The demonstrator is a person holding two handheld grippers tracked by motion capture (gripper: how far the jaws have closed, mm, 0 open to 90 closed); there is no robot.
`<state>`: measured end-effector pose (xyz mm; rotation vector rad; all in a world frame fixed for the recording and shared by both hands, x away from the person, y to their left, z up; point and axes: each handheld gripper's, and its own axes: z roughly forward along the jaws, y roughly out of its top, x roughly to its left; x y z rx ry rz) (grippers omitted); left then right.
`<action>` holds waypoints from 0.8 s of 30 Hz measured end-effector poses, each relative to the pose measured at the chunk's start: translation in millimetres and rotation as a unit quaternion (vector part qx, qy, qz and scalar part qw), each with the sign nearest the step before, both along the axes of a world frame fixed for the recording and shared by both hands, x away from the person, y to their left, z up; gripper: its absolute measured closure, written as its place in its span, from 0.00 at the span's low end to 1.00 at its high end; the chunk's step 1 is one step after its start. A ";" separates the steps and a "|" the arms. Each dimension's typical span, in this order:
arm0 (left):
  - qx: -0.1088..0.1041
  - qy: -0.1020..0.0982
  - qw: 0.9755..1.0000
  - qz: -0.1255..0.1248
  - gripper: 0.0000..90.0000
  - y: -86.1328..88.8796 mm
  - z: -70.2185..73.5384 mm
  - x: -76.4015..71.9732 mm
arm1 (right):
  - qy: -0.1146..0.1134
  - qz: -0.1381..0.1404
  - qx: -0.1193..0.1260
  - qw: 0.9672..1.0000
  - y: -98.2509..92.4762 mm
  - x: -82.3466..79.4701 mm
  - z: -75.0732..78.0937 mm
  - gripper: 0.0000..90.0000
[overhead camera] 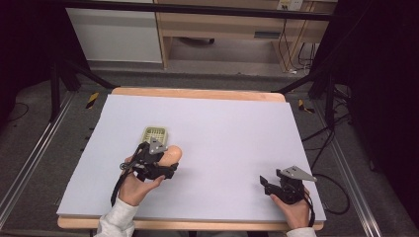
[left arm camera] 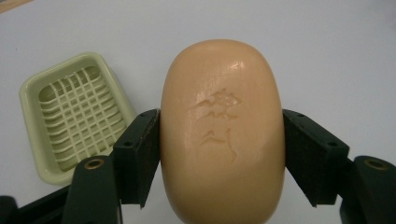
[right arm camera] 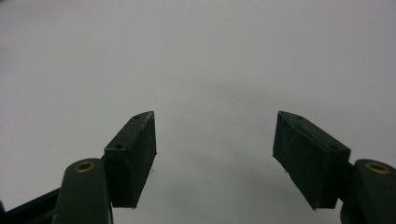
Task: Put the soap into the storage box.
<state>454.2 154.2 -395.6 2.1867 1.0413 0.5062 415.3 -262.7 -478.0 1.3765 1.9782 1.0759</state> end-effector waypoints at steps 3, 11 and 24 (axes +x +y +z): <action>-0.001 -0.001 1.000 0.008 0.35 2.9 -0.1 2.2 | 0.000 0.000 0.000 1.000 0.0 0.1 0.0 0.34; -0.005 -0.001 1.000 0.027 0.35 10.7 -1.2 8.7 | 0.004 0.000 0.005 1.000 1.0 -0.3 0.4 0.34; -0.009 -0.003 0.998 0.055 0.35 23.3 -1.7 22.1 | 0.004 0.001 0.006 1.000 1.8 0.5 0.4 0.33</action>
